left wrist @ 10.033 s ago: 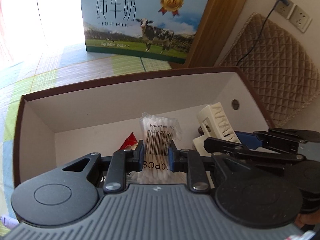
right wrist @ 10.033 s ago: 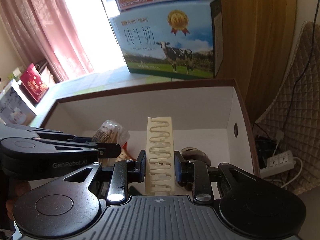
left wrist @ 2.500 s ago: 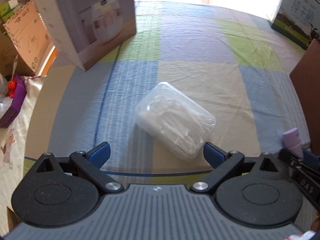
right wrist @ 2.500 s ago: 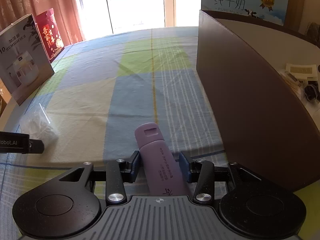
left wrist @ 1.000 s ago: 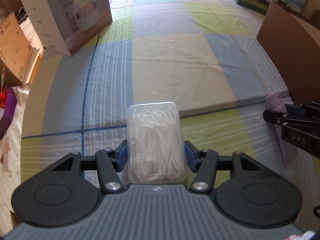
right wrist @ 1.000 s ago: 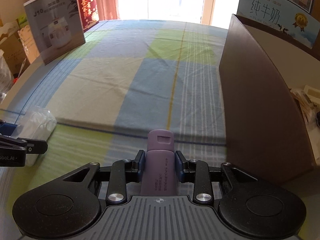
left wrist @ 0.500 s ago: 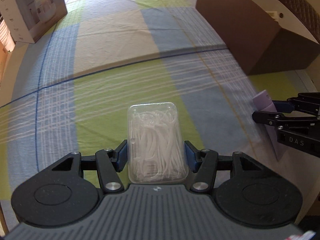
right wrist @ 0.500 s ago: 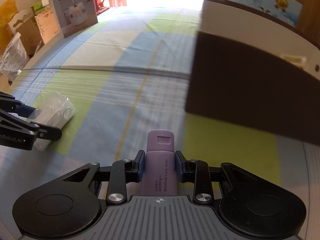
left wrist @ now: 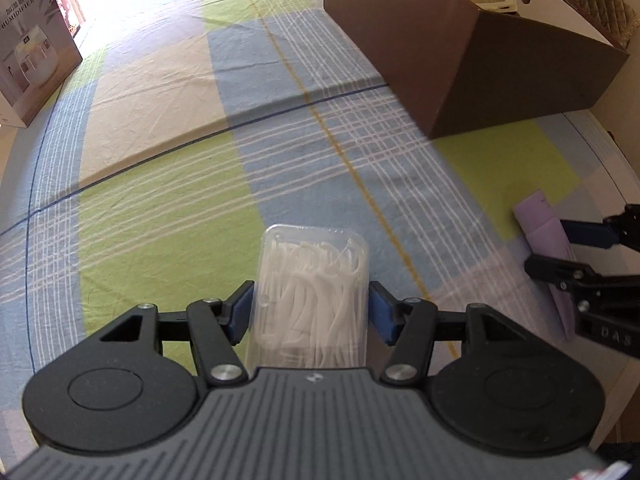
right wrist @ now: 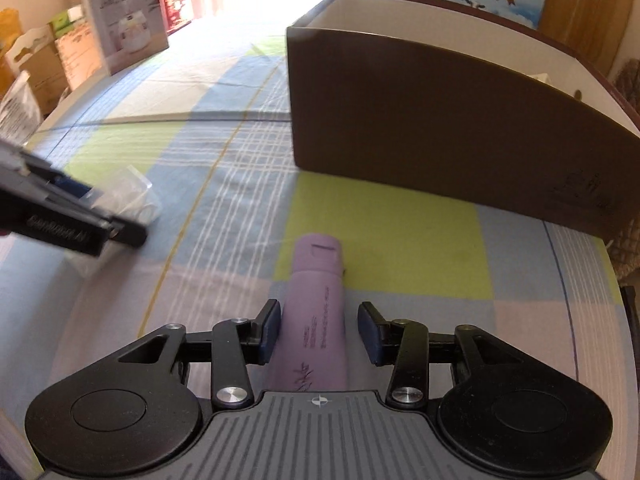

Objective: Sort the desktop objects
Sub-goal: 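Carry the floss box and lilac tube over the cardboard box with both tools, then lower both tools into the box and open them to drop the items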

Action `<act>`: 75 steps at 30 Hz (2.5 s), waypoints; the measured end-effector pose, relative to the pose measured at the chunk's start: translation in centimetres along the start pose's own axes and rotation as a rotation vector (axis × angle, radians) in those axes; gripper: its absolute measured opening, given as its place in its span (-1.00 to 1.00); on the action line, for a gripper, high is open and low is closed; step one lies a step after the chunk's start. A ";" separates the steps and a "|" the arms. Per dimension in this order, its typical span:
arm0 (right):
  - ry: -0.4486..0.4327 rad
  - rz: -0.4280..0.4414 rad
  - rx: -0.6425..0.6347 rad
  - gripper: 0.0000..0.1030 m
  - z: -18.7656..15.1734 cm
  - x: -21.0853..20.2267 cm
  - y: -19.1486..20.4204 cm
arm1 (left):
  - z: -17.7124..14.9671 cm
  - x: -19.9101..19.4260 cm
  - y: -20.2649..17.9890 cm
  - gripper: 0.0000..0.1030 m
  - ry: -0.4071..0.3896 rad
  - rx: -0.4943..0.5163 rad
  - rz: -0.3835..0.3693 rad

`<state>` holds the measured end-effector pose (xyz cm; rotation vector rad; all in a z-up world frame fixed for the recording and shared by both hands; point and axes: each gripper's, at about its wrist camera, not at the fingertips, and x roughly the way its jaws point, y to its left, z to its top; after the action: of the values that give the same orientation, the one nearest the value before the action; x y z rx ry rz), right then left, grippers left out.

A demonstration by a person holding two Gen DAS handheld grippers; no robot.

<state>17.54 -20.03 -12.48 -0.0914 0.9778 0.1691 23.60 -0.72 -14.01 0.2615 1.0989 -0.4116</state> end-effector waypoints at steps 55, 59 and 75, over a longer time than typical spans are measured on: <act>-0.168 0.114 0.054 -0.40 17.6 0.1 -26.8 | 28.0 3.5 -17.4 0.01 -0.153 -0.156 -0.156; -0.152 0.124 0.053 -0.40 18.0 1.2 -27.0 | 28.6 4.8 -17.2 0.01 -0.132 -0.165 -0.157; -0.117 0.143 0.071 -0.39 19.1 3.2 -27.1 | 30.0 5.3 -15.3 0.44 -0.158 -0.164 -0.092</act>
<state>39.90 -43.42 -4.47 0.0535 0.8726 0.2676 42.97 -27.49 -5.76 0.0324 0.9851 -0.4144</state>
